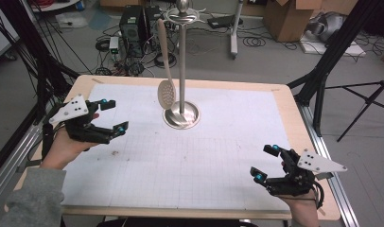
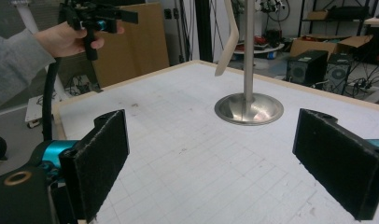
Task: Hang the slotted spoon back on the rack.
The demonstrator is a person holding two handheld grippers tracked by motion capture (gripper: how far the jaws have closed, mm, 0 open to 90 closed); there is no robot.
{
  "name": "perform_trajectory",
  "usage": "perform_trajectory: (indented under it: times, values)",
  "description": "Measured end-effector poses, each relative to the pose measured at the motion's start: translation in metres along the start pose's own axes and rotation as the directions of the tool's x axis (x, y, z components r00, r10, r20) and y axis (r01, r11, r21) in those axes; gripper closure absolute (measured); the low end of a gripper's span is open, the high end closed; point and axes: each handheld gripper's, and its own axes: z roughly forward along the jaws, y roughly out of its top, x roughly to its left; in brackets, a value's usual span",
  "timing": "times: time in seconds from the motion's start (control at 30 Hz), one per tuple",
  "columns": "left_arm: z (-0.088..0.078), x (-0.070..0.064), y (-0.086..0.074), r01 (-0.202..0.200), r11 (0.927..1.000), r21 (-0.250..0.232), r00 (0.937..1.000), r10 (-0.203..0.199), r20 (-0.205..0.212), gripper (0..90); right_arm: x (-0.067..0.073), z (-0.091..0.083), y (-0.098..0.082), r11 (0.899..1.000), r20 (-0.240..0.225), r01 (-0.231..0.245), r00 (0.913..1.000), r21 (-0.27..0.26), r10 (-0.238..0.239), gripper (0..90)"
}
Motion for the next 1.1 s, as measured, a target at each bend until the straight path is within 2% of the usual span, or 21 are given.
perform_trajectory:
  times: [0.1, 0.27, 0.53, 0.8, 0.9, 1.1]
  values:
    - [-0.009, -0.002, -0.005, -0.003, 1.0000, -0.003, 1.0000, 0.003, -0.002, 13.1, 0.000, 0.003, 0.000, 1.000, -0.002, 0.004, 1.0000, 0.004, -0.004, 9.7]
    - [-0.021, -0.004, -0.012, -0.019, 0.9992, 0.034, 0.9996, 0.020, -0.022, 13.2, 0.000, 0.008, 0.000, 1.000, -0.008, 0.011, 0.9999, 0.012, -0.011, 9.6]
    - [-0.038, -0.007, -0.024, 0.015, 0.9995, 0.029, 0.9977, -0.014, -0.067, 13.1, -0.001, 0.015, 0.003, 1.000, -0.014, 0.013, 0.9998, 0.006, -0.013, 9.6]
    - [-0.057, -0.009, -0.036, 0.046, 0.9989, 0.002, 0.9925, -0.045, -0.114, 13.0, -0.003, 0.026, 0.006, 1.000, -0.037, 0.018, 0.9992, 0.010, -0.017, 9.6]
    - [-0.061, -0.013, -0.039, 0.059, 0.9980, -0.023, 0.9902, -0.062, -0.125, 13.0, -0.005, 0.030, 0.006, 1.000, -0.041, 0.018, 0.9990, 0.013, -0.017, 9.6]
    - [-0.065, -0.022, -0.046, 0.054, 0.9981, -0.031, 0.9868, -0.058, -0.151, 13.0, -0.005, 0.035, 0.005, 1.000, -0.047, 0.012, 0.9988, 0.021, -0.011, 9.6]
